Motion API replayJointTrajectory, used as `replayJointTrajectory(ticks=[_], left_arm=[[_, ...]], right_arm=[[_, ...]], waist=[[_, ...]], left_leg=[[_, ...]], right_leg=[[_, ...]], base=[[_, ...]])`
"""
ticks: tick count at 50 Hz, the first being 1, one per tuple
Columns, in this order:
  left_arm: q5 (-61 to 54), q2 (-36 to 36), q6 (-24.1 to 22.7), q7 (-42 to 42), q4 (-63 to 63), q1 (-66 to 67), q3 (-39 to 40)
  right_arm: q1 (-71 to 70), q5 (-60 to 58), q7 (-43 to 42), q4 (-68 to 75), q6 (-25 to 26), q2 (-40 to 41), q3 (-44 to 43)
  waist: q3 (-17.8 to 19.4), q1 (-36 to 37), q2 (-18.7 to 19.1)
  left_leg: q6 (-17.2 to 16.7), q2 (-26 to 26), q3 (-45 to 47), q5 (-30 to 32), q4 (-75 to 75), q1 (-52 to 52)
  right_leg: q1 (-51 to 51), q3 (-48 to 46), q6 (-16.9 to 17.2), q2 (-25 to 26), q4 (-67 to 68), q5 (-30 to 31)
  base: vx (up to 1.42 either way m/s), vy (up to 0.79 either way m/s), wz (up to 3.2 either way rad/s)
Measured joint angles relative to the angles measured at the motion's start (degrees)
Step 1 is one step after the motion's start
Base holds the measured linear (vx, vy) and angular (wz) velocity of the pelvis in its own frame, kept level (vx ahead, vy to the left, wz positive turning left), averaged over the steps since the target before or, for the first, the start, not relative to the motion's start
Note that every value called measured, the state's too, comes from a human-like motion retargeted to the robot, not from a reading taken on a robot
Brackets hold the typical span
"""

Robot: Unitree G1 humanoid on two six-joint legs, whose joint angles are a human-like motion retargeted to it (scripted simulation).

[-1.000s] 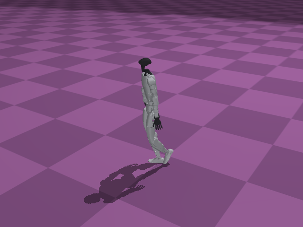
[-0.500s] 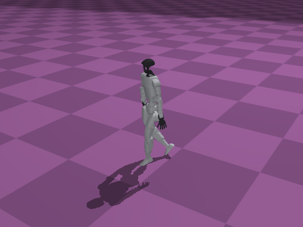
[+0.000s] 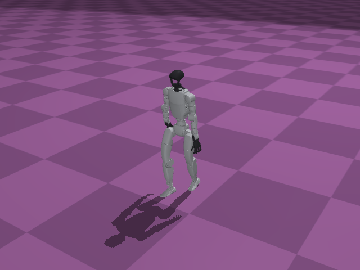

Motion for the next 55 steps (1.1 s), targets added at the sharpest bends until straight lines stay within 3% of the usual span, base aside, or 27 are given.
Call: replayJointTrajectory(ticks=[5, 7, 10, 12, 13, 15, 18, 20, 23, 25, 27, 30, 33, 37, 40, 45, 48, 50, 52, 55], left_arm=[[1.5, -2.0, 0.9, -1.9, 2.8, 1.2, -0.8], [2.6, -2.2, 0.6, -2.0, 2.0, 1.9, -1.2], [2.9, -1.3, 0.3, -1.2, 1.2, 2.7, -1.3], [2.4, -1.4, 0.4, -0.7, 1.1, 3.0, -0.6], [2.0, -1.8, 0.6, -0.6, 1.4, 3.0, -0.1], [1.1, -3.1, 0.9, -0.6, 2.1, 2.8, 0.5], [0.3, -3.6, 1.4, -1.2, 2.8, 2.9, 1.0], [0.3, -4.0, 1.6, -1.4, 3.0, 3.0, 1.1], [1.4, -4.9, 1.7, -2.2, 3.6, 3.6, 1.2], [2.7, -5.5, 1.8, -2.9, 4.0, 5.0, 1.7], [4.1, -5.5, 1.8, -3.1, 3.9, 6.3, 2.9], [3.3, -5.7, 1.9, -2.6, 4.7, 8.3, 4.3], [2.0, -5.3, 2.3, -2.5, 6.4, 9.0, 5.2], [0.5, -4.3, 3.3, -1.3, 7.1, 6.0, 4.7], [0.2, -3.7, 2.9, -1.4, 3.8, 2.8, 2.0], [4.3, -1.7, -0.6, -2.0, -6.7, -1.3, -6.0], [5.6, -1.2, -2.2, -1.5, -12.2, -2.3, -9.3], [5.4, -1.5, -3.1, -1.3, -14.5, -2.6, -10.3], [4.7, -2.3, -3.5, -1.6, -14.8, -2.3, -10.1], [3.4, -3.2, -3.1, -2.3, -13.0, -1.7, -7.7]], right_arm=[[0.3, 3.1, 1.2, -3.5, -2.6, -0.2, -1.3], [0.0, 3.5, 1.0, -4.3, -3.3, -1.1, -0.9], [-1.5, 3.1, 0.4, -4.5, -3.6, -2.5, 0.6], [-2.9, 2.0, 0.1, -4.8, -3.4, -3.5, 0.7], [-3.4, 1.3, 0.0, -5.3, -3.3, -3.9, 0.6], [-3.8, 0.9, -0.3, -6.8, -3.8, -4.9, 0.2], [-3.8, 1.9, -0.6, -9.3, -5.5, -5.4, -0.3], [-3.7, 3.1, -0.9, -10.6, -6.4, -5.5, -0.5], [-2.6, 4.7, 0.4, -12.3, -6.7, -5.8, 0.3], [-1.4, 3.6, 2.1, -13.3, -6.2, -5.5, 0.2], [0.2, 1.1, 3.6, -15.2, -6.1, -4.4, -0.5], [2.2, 0.9, 1.8, -15.5, -7.2, -3.3, 0.7], [3.9, -1.3, 1.9, -14.6, -7.6, -3.1, 1.1], [4.1, -1.9, 2.2, -11.2, -7.1, -3.5, 0.2], [4.2, 0.9, 1.4, -7.1, -5.9, -3.6, -0.9], [6.6, 3.4, 3.0, -3.9, -5.0, -2.5, -1.5], [8.2, 3.4, 2.3, -2.7, -4.4, -1.2, -0.8], [9.0, 2.4, 2.3, -2.4, -3.9, -0.4, 0.0], [9.6, 1.0, 2.4, -2.4, -3.2, 0.0, 1.2], [8.9, -0.8, 2.1, -2.5, -2.2, 0.4, 2.6]], waist=[[-1.1, 0.8, 0.8], [-1.3, 2.4, 0.3], [-0.8, 5.6, 0.0], [-0.6, 6.6, 1.2], [-0.7, 6.5, 1.9], [-2.2, 4.8, 3.1], [-3.0, 5.3, 5.7], [-2.5, 6.2, 7.1], [-2.5, 7.2, 6.6], [-3.3, 10.6, 4.4], [-4.0, 14.1, 4.4], [-5.7, 15.6, 6.1], [-4.9, 12.6, 9.7], [-4.0, 9.9, 10.7], [-3.4, 7.5, 9.5], [-2.5, 5.7, 7.3], [-1.8, 4.8, 5.9], [-1.5, 3.5, 4.7], [-1.7, 2.7, 3.8], [-2.5, 6.8, 3.3]], left_leg=[[0.0, 0.7, 7.2, 11.2, 18.9, -8.6], [0.0, 1.9, 12.3, 9.6, 26.1, -12.2], [0.0, 9.6, 21.6, -0.1, 34.3, -14.8], [0.0, 12.0, 26.6, -2.6, 34.6, -17.1], [0.0, 11.2, 28.0, -2.2, 32.9, -18.8], [0.0, 4.7, 28.7, 2.3, 23.5, -23.4], [-10.0, 1.3, 28.3, 7.1, 9.1, -25.4], [-11.7, 1.2, 32.6, 9.5, 2.1, -25.1], [-1.8, -0.4, 40.9, 12.6, -2.1, -23.1], [0.0, -0.9, 42.9, 7.6, -0.5, -20.3], [0.0, -0.5, 30.7, 7.0, 3.7, -25.0], [0.0, 3.9, 34.4, 4.1, 2.5, -19.4], [0.0, 4.8, 24.0, 3.0, 0.8, -14.1], [0.0, 5.1, 18.0, 3.7, -1.0, -11.0], [0.0, 3.6, 12.5, 4.5, -1.1, -10.8], [0.0, 0.3, 2.5, 5.1, -0.9, -10.3], [0.0, -2.3, -4.9, 5.1, -0.1, -10.0], [0.0, -4.6, -10.2, 4.9, 0.5, -9.5], [0.0, -6.5, -14.5, 4.4, 1.1, -9.1], [0.0, -6.9, -16.3, 3.7, 1.1, -9.9]], right_leg=[[8.7, -8.8, 2.3, -5.5, -6.0, -2.6], [11.9, -11.9, 2.9, -6.8, -8.2, -3.7], [17.6, -15.3, 2.0, -4.6, -11.0, -6.9], [21.1, -18.8, 3.1, -3.5, -13.7, -7.2], [22.3, -21.2, 4.0, -3.3, -15.1, -6.9], [22.8, -27.0, 6.4, -4.5, -17.0, -5.5], [25.2, -32.1, 8.0, -0.4, -18.1, -7.2], [27.5, -35.1, 9.4, 2.0, -18.5, -8.2], [31.3, -39.3, 13.9, 1.7, -17.9, -8.1], [33.9, -37.3, 17.7, -0.7, -16.4, -7.4], [33.7, -35.1, 19.6, -0.3, -13.4, -2.6], [34.0, -35.8, 19.6, -0.5, -5.1, 8.9], [30.9, -29.0, 14.5, -0.7, 12.1, 16.1], [19.2, -19.9, 15.5, -3.1, 31.6, 9.6], [12.0, -15.6, 14.8, -4.5, 33.0, 6.7], [5.0, -10.8, 5.0, -9.9, 19.3, 2.5], [3.3, 2.5, -0.1, -7.5, 6.5, 1.0], [4.2, 12.8, 3.0, -6.1, -0.8, 2.9], [6.0, 12.9, 10.2, -8.9, -5.5, 5.9], [8.4, -1.9, 11.0, -13.2, -4.9, 1.1]], base=[[0.52, 0.08, 1.69], [0.47, -0.06, 1.33], [0.50, -0.35, 0.92], [0.43, 0.06, 1.46], [0.25, 0.36, 2.19], [0.09, 0.47, 2.70], [0.24, 0.05, 1.79], [0.36, -0.04, 1.24], [0.53, -0.02, 0.95], [0.69, -0.25, -0.40], [0.49, -0.11, -0.56], [0.63, 0.05, 0.38], [0.63, 0.10, 1.69], [0.34, -0.01, 1.91], [0.20, -0.11, 2.56], [0.21, -0.15, 2.68], [0.14, -0.19, 2.93], [0.19, -0.23, 3.17], [0.19, -0.24, 2.77], [0.06, -0.31, 1.35]])
